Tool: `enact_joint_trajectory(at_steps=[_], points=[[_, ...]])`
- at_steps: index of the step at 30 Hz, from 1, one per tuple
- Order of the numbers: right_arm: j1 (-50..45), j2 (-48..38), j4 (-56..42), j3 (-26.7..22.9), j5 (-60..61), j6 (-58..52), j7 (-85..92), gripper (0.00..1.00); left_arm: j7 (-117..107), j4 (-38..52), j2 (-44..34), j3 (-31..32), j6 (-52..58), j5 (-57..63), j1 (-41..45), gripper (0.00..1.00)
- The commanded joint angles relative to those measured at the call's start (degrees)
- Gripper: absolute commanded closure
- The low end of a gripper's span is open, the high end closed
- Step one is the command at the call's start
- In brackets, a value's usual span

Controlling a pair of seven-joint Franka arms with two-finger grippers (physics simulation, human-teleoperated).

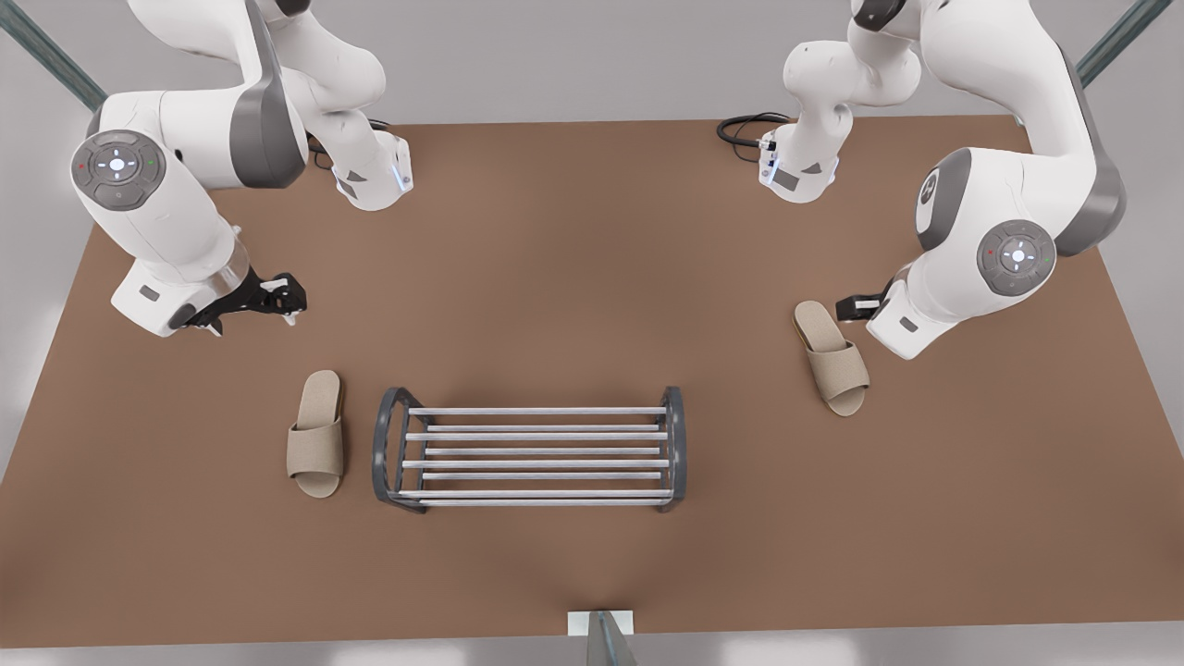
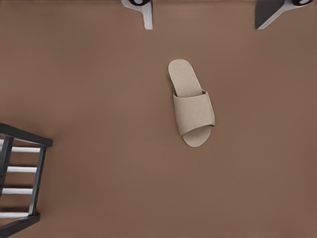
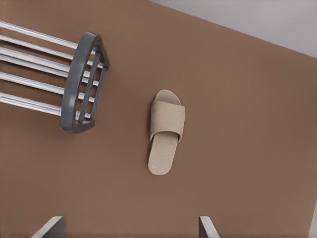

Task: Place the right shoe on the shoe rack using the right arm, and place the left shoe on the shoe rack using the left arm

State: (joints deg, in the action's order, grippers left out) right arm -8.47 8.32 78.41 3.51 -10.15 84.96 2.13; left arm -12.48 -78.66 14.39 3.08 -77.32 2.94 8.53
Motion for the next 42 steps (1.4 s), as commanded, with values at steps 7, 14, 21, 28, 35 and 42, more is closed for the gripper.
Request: enact_joint_trajectory(at_steps=[7, 14, 21, 28, 35, 42], points=[[12.3, -1.3, 8.9, -0.1, 7.3, 3.7, 22.1, 0.00, 4.7, -6.7, -0.2, -6.7, -15.8, -14.6, -0.5, 0.00], [26.1, -12.2, 53.8, -3.2, 26.1, 57.8, 69.3, 0.00, 50.8, -31.2, -5.4, -27.1, -49.4, -42.4, 1.8, 0.00], [22.4, -3.3, 57.2, -2.8, 90.2, 80.6, 148.1, 0.00, 147.1, -54.9, -9.0, -19.4, -85.2, -155.6, 3.1, 0.00], [22.2, -1.7, 58.9, -2.9, 100.8, 83.9, 180.2, 0.00, 164.8, -55.0, -2.7, -18.3, -78.2, -177.2, 2.8, 0.00], [24.6, 2.2, 60.1, -3.1, 110.9, 79.0, 183.1, 0.00, 182.5, -57.8, -5.7, -5.1, -78.4, -209.0, -6.3, 0.00], [22.9, 9.2, 57.1, -2.7, 122.6, 79.0, 186.8, 0.00, 149.9, -57.7, -5.9, -1.1, -89.3, -214.7, -9.8, 0.00]])
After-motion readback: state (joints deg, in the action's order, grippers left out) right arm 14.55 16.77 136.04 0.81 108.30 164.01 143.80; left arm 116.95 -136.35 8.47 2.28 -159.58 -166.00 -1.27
